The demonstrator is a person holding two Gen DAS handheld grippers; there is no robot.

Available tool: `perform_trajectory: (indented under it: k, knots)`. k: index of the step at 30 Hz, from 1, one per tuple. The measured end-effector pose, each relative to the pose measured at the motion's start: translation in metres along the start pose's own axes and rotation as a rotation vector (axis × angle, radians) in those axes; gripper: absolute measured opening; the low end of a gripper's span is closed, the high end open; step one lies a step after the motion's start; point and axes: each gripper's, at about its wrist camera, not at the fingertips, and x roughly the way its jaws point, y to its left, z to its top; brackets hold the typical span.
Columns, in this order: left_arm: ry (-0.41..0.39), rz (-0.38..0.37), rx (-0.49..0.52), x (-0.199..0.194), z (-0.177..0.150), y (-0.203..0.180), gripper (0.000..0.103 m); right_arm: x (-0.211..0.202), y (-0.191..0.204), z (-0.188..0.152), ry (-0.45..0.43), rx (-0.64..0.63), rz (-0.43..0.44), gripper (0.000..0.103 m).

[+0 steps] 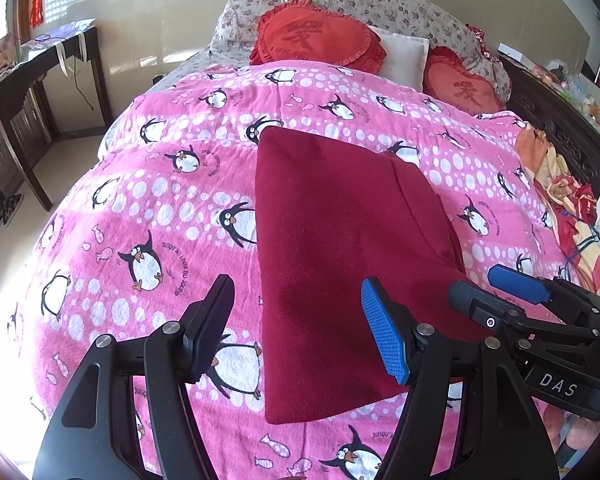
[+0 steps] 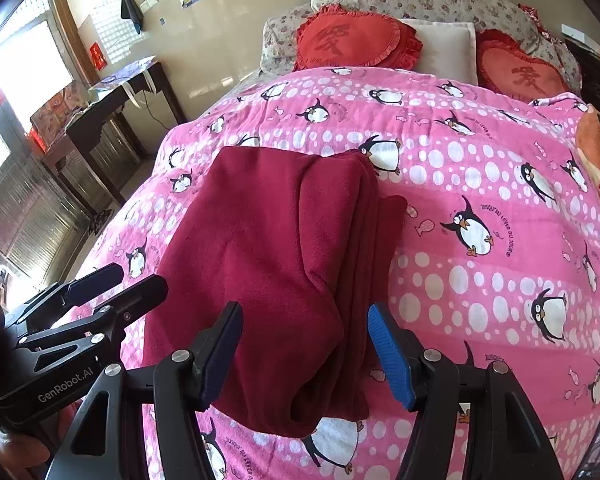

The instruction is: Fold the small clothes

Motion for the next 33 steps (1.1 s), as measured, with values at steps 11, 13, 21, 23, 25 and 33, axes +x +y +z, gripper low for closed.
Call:
perform_trajectory:
  k: [11, 13, 21, 23, 25, 33]
  knots:
    - [0.007, 0.002, -0.002, 0.004, -0.0012, 0.0005, 0.066, 0.0046, -0.0003, -0.0009, 0.011, 0.0, 0.004, 0.063]
    - [0.008, 0.002, -0.002, 0.0053, -0.0018, 0.0005, 0.066, 0.0059, 0.0001, -0.0013, 0.015, 0.0, 0.004, 0.063]
    - [0.008, 0.004, -0.001, 0.0056, -0.0014, 0.0, 0.066, 0.0075, 0.0001, -0.0016, 0.017, 0.002, 0.009, 0.063]
    - [0.008, 0.005, -0.002, 0.0062, -0.0018, 0.0002, 0.066, 0.0079, 0.0004, -0.0018, 0.021, 0.003, 0.008, 0.063]
    - [0.007, 0.005, -0.003, 0.0059, -0.0019, -0.0001, 0.066, 0.0084, 0.0009, -0.0022, 0.024, 0.003, 0.009, 0.063]
    - [-0.016, 0.014, -0.023, 0.0068, -0.0007, 0.0092, 0.066, 0.0088, -0.0008, -0.0026, 0.025, 0.009, 0.01, 0.062]
